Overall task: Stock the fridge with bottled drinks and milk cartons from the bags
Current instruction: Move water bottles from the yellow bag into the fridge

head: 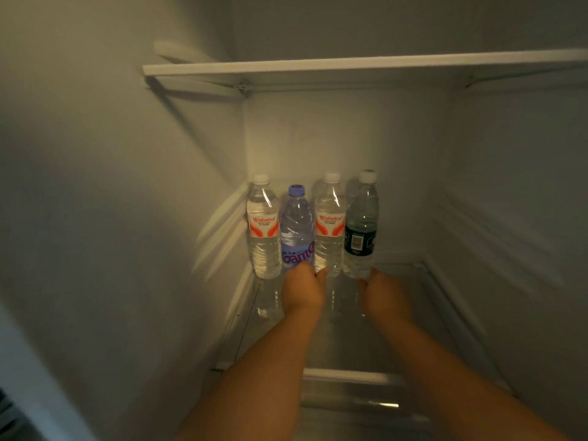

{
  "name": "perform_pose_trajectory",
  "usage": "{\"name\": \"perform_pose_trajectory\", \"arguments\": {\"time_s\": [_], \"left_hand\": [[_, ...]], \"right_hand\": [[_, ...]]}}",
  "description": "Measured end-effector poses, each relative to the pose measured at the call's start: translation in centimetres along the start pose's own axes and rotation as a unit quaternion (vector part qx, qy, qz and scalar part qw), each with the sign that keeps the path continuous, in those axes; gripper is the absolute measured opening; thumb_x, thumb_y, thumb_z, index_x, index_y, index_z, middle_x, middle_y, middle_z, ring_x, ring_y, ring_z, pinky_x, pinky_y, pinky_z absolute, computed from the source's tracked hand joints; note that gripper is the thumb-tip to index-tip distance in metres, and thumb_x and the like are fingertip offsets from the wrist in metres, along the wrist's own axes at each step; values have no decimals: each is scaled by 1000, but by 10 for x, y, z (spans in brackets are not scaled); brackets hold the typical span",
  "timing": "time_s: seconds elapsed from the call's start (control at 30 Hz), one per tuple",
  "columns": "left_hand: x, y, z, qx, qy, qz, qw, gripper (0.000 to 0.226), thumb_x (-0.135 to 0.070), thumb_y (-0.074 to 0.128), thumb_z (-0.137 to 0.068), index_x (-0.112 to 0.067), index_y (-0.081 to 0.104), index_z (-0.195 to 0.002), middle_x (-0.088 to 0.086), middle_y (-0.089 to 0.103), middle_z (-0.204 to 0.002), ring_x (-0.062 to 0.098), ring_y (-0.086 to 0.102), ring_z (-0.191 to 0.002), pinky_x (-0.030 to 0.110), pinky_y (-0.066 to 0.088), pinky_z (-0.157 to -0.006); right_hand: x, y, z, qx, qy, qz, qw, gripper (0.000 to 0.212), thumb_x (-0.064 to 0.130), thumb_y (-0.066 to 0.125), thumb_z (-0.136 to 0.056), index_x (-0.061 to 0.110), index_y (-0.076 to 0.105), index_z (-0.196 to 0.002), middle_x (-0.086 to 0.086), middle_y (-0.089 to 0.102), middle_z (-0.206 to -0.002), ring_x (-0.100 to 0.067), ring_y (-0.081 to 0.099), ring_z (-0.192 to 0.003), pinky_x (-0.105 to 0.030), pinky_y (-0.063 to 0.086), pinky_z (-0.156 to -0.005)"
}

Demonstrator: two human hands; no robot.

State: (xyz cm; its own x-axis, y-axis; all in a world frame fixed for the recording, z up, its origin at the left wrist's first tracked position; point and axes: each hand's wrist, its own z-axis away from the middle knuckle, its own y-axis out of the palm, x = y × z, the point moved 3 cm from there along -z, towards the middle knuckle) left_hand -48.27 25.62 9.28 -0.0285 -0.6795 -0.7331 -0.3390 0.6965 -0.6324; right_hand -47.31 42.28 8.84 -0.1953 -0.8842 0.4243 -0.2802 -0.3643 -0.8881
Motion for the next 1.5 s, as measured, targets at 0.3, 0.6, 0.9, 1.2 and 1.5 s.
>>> {"name": "perform_pose_trajectory", "arguments": {"time_s": [0.3,0.6,0.9,1.2,1.5], "left_hand": [[8,-29,41,123,13,72,990,14,-24,66,-90,-19,60,-78,5,65,-84,22,63,-85,28,45,-73],[29,-91,155,103,97,-134,981,50,-46,56,-94,-21,51,-137,7,40,-152,31,30,-142,40,28,-116],[93,-133,310,153,125,-261,945,70,-62,30,-99,-35,0,-156,-2,-13,-165,29,-12,-151,48,3,-123],[137,-178,444,166,111,-281,939,73,-70,23,-95,-38,-4,-155,-4,-15,-165,27,-14,-151,52,0,-123],[149,-188,569,187,38,-225,956,77,-73,19,-89,-39,3,-156,-7,-5,-166,21,-9,-152,47,1,-122]], "right_hand": [[-2,-15,42,103,-22,-186,977,47,37,58,-77,23,63,-122,-8,68,-115,-31,64,-105,-41,52,-93],[14,-43,169,124,-94,-70,985,54,40,55,-94,28,42,-145,-4,45,-149,-25,43,-136,-40,32,-111],[-13,-13,345,94,-131,61,985,68,57,39,-95,36,10,-153,3,-3,-164,-26,-2,-150,-57,5,-117],[-45,-6,485,127,-204,73,968,65,58,28,-98,38,0,-154,5,-11,-163,-23,-8,-150,-51,0,-118],[-105,-13,576,166,-214,70,960,66,59,25,-94,37,9,-154,8,7,-163,-22,4,-150,-50,4,-118]]}}
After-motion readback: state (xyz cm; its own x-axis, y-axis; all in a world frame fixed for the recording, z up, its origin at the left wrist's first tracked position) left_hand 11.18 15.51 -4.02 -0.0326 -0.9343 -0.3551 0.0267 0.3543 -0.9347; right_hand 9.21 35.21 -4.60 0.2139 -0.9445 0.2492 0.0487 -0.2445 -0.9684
